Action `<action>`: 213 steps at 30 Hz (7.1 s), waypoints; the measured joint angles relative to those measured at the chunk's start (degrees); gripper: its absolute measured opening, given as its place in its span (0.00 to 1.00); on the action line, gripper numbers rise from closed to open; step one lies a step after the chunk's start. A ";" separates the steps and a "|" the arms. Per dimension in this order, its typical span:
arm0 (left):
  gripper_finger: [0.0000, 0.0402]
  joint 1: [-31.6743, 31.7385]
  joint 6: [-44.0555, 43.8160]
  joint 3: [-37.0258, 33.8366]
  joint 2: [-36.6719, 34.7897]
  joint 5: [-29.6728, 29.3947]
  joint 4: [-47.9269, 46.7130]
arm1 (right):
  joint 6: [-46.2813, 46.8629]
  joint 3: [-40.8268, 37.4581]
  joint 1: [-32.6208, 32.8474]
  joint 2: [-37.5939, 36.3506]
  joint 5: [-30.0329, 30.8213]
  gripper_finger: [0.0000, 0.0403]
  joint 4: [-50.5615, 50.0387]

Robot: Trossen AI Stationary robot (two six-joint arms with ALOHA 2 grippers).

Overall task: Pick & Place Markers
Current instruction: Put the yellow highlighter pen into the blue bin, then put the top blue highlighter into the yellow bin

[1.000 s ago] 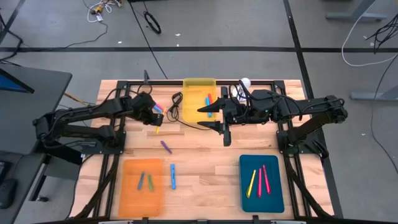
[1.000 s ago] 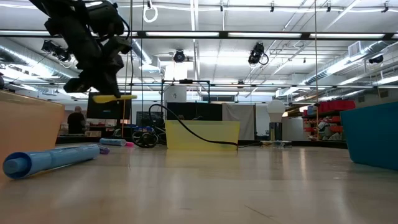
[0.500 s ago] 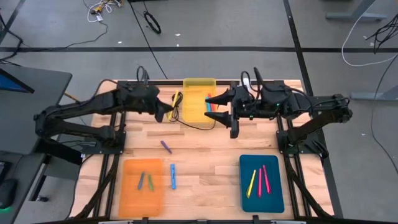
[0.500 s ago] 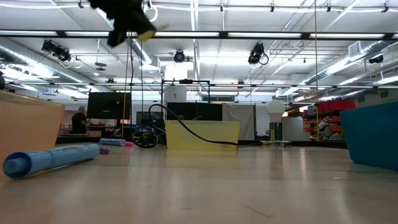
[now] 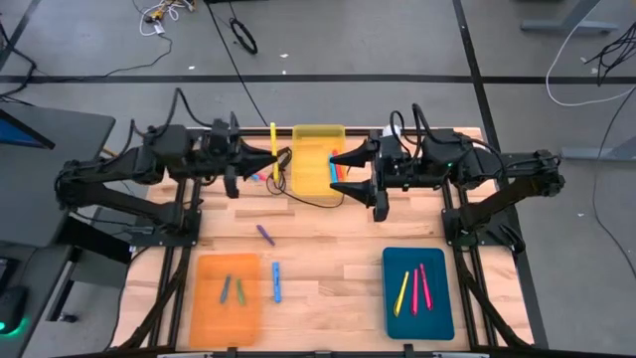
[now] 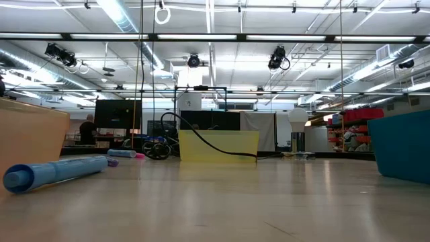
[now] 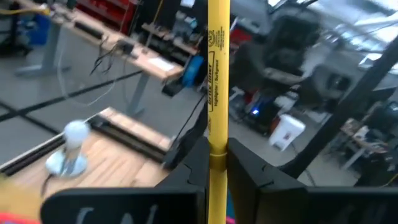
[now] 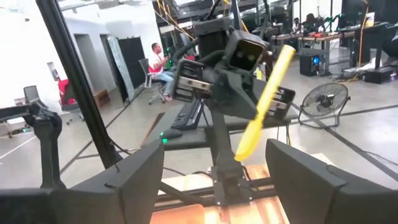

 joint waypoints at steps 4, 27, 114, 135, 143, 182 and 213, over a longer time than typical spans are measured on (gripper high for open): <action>0.08 -4.01 2.78 0.35 0.84 -3.65 3.45 | -0.16 0.00 0.00 0.00 -0.07 0.69 1.71; 0.08 -7.66 8.98 15.35 21.32 2.10 9.73 | -0.34 0.00 -0.58 0.00 0.62 0.69 2.68; 0.49 -4.39 8.24 19.22 21.11 4.15 1.15 | 80.50 0.02 40.33 -7.82 42.07 0.04 -50.69; 0.49 -3.70 7.85 19.22 21.11 5.16 0.96 | 112.20 0.02 40.99 2.04 1.47 0.04 -73.26; 0.49 -3.70 6.86 19.22 21.11 5.21 0.97 | 112.24 0.02 37.47 7.53 0.42 0.04 -74.04; 0.49 -3.70 6.79 19.22 21.14 9.23 -2.51 | 113.67 -31.51 33.48 16.95 -7.04 0.04 -42.70; 0.49 -3.72 6.75 19.22 21.14 10.37 -2.47 | 106.98 -30.84 34.99 8.28 -4.86 0.79 -43.11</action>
